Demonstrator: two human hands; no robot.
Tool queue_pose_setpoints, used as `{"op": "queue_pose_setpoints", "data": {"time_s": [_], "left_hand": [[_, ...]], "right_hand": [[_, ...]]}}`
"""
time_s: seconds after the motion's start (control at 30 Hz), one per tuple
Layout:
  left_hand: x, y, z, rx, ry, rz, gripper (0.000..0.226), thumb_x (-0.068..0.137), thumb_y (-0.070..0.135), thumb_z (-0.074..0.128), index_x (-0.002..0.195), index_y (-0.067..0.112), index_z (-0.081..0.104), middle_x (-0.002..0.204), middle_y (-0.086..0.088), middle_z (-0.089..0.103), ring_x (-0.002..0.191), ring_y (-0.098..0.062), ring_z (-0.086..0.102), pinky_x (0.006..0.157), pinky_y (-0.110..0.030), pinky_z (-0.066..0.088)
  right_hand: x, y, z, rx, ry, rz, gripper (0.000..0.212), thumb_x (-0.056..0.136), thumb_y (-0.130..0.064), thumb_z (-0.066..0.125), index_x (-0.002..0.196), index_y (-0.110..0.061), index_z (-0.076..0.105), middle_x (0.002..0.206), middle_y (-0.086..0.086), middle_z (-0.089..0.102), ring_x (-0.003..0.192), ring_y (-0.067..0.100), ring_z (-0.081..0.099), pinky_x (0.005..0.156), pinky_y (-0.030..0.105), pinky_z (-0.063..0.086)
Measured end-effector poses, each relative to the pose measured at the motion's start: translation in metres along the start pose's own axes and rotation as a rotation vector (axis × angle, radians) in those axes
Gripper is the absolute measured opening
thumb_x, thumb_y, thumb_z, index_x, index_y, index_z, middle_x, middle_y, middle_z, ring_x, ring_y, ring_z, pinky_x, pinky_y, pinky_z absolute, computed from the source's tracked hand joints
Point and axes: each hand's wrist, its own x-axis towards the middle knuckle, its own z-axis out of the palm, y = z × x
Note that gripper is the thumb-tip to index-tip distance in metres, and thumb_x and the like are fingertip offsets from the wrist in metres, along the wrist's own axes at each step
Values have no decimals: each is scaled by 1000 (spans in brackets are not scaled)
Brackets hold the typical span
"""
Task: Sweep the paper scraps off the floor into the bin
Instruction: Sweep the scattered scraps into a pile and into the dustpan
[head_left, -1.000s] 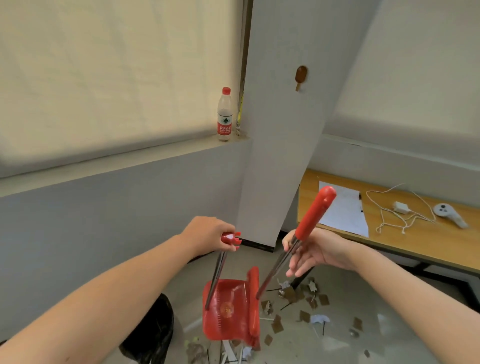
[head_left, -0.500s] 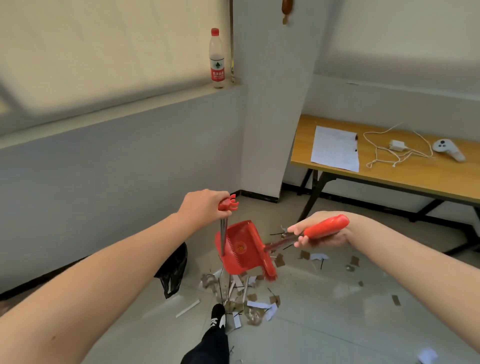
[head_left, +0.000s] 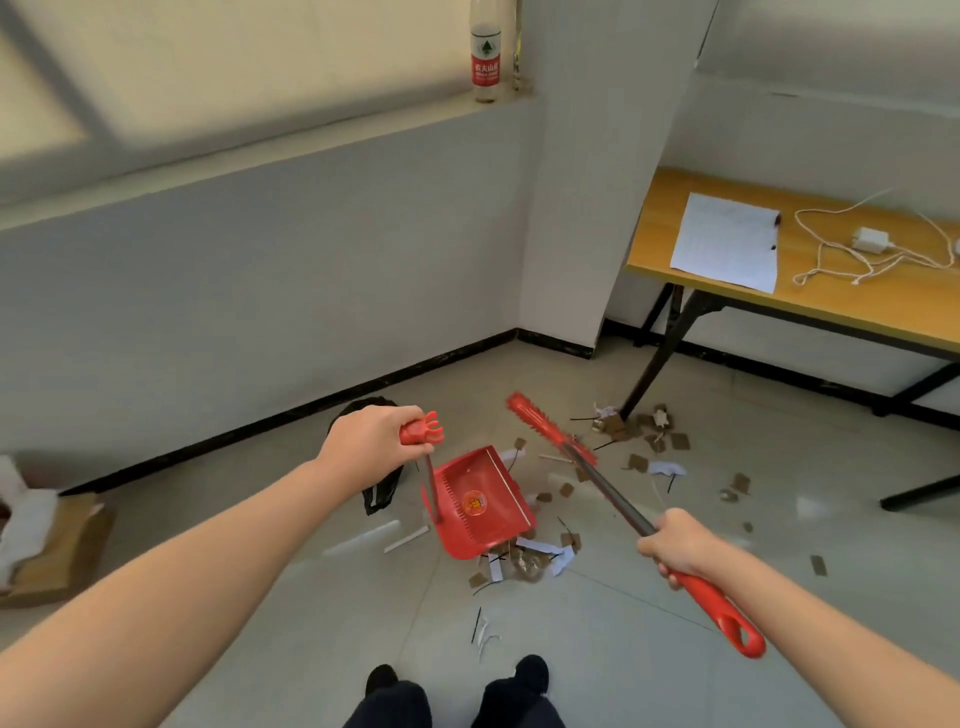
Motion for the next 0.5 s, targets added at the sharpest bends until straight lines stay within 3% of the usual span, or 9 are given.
{"op": "queue_pose_setpoints", "data": {"time_s": [0.17, 0.37, 0.5], "left_hand": [[-30, -20, 32, 11, -80, 17, 25, 85, 52, 59, 82, 29, 53, 71, 12, 58, 69, -8, 52, 50, -22, 33], [-97, -95, 54, -2, -177, -54, 35, 83, 63, 54, 95, 30, 55, 85, 12, 67, 83, -14, 62, 62, -29, 46], [-140, -137, 61, -112, -132, -179, 37, 83, 59, 58, 74, 24, 49, 68, 7, 59, 69, -15, 54, 51, -26, 34]], "right_hand": [[2, -7, 17, -117, 15, -34, 7, 85, 1, 50, 79, -3, 49, 47, 10, 40, 37, 17, 35, 34, 20, 35], [-13, -31, 67, -127, 52, -21, 8, 85, -8, 51, 83, -1, 56, 43, 10, 46, 36, 21, 43, 36, 22, 40], [-27, -50, 125, -86, 69, -6, 9, 87, -8, 51, 84, 0, 53, 50, 14, 49, 34, 20, 44, 37, 22, 40]]}}
